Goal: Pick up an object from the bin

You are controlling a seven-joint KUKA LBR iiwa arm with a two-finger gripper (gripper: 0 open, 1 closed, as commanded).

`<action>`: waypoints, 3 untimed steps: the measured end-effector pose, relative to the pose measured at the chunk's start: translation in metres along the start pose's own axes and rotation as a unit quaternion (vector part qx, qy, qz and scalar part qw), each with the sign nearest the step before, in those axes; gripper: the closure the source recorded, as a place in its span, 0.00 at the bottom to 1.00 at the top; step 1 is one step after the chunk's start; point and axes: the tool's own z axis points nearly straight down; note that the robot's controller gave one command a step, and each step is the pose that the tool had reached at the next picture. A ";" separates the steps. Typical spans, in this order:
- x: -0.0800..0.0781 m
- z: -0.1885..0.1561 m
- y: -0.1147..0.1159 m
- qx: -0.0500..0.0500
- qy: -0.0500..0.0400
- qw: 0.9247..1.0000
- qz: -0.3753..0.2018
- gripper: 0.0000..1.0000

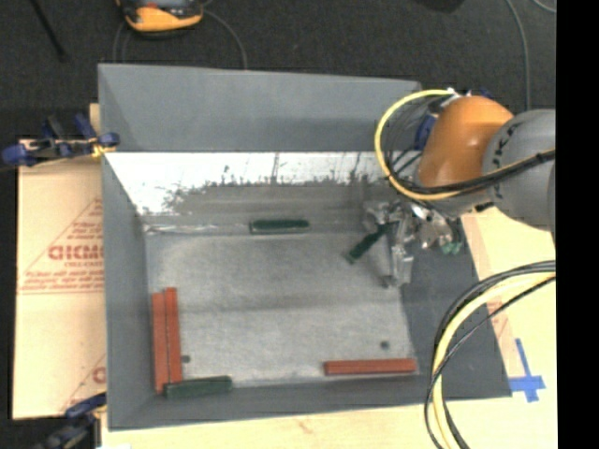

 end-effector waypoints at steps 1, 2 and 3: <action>-0.014 -0.021 0.014 -0.001 0.003 0.995 -0.104 1.00; -0.014 -0.021 0.014 -0.001 0.003 0.995 -0.104 1.00; -0.008 -0.071 0.023 -0.004 0.008 0.995 -0.100 1.00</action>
Offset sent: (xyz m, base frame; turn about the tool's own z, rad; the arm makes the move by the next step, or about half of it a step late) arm 0.0000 0.0000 0.0000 0.0000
